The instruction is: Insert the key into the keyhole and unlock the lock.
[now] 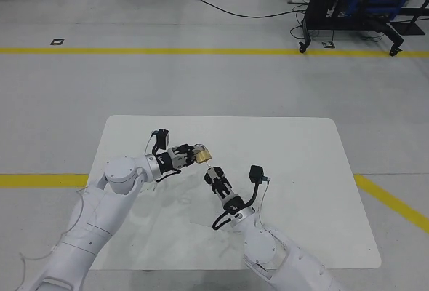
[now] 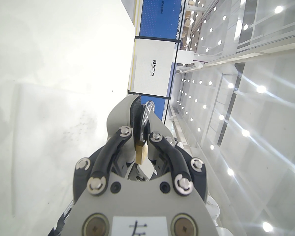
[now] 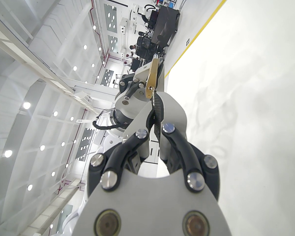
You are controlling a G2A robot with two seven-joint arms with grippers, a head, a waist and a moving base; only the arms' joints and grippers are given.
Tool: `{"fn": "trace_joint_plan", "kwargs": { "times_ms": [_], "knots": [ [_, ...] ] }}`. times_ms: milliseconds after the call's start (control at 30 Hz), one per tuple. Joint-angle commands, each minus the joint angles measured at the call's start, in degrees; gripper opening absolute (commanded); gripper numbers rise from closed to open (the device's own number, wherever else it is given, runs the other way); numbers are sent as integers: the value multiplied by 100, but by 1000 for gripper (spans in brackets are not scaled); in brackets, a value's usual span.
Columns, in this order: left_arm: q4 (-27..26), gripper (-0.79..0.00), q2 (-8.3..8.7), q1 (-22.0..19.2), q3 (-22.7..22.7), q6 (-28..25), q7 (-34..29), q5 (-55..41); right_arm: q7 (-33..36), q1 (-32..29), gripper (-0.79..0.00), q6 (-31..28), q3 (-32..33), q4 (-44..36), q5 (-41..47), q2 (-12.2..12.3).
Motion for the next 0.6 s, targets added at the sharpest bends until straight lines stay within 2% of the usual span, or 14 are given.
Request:
{"fn": "trace_joint_plan", "kwargs": {
  "times_ms": [0,267,567],
  "knots": [
    [11,-785,-6,-1,-5,3,-7,-7,10,5,-785,1,7,19,-25,-27],
    [33,-785,-17,12,-86,-15,169,32,-99,-53,-785,28,3,56,-283,-133],
    [-29,-785,-30,30,-52,-10,27,164,-32,-100,-785,48,68,92,-374,-234]
  ]
}}
